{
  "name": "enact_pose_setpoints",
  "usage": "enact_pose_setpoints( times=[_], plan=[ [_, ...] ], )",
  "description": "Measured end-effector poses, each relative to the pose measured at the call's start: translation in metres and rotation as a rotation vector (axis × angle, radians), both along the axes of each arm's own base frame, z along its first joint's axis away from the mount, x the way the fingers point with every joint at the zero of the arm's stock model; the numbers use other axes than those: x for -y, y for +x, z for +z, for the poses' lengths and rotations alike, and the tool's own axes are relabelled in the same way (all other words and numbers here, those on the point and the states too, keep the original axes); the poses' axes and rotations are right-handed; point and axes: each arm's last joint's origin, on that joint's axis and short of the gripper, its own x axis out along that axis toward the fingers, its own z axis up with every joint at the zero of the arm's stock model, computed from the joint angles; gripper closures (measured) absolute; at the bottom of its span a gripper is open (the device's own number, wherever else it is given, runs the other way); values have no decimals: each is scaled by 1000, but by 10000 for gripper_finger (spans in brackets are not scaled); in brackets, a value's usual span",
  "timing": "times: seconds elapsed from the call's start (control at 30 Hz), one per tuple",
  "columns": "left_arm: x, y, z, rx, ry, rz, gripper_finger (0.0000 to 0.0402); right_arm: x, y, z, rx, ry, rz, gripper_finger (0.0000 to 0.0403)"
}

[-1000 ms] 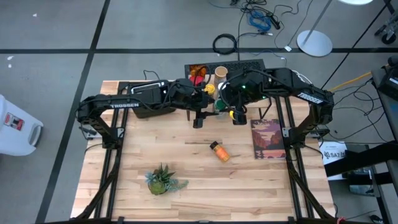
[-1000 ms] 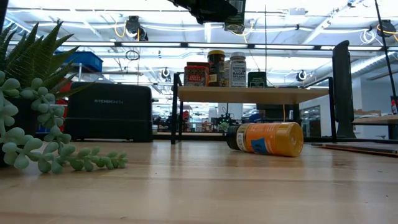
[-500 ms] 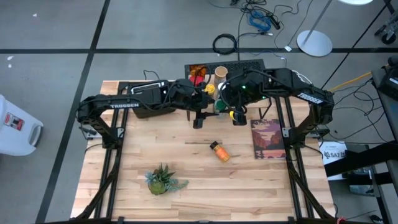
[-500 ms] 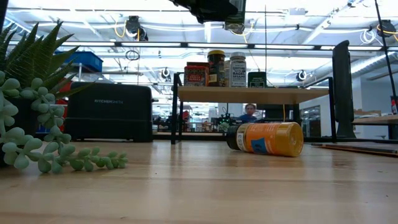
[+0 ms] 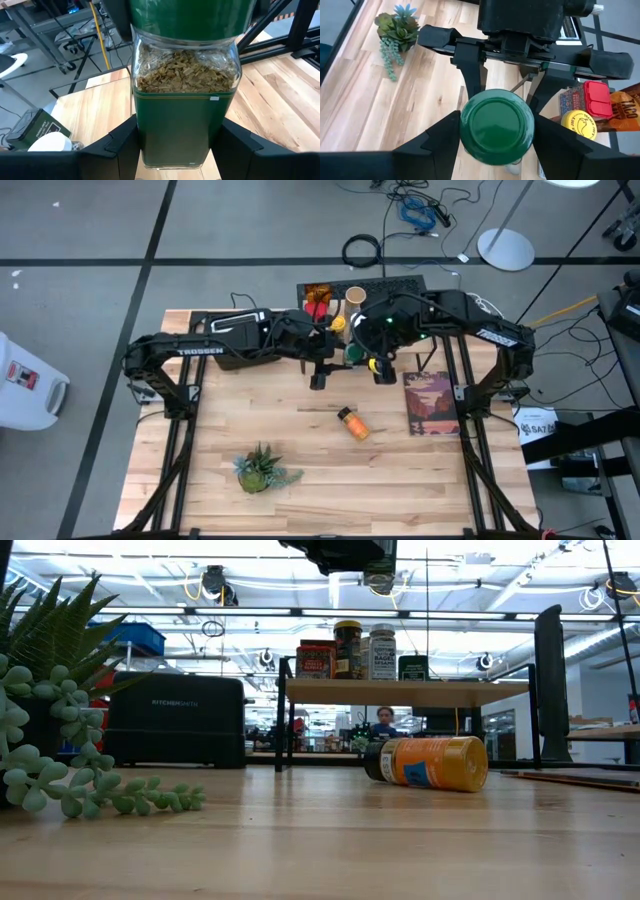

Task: Shelf spices
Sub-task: Put the green seasoning bottle on the shelf

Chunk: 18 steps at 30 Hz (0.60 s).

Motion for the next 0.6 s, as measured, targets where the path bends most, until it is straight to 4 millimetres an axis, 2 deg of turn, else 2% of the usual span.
enact_pose_setpoints(
  times=[0.2,0.6],
  plan=[
    [0,0,-1,-9,0,4,199,1,10,-8,-26,-5,2,181],
    [1,0,-2,-16,-3,4,199,5,8,-8,-36,-7,-9,193]
  ],
)
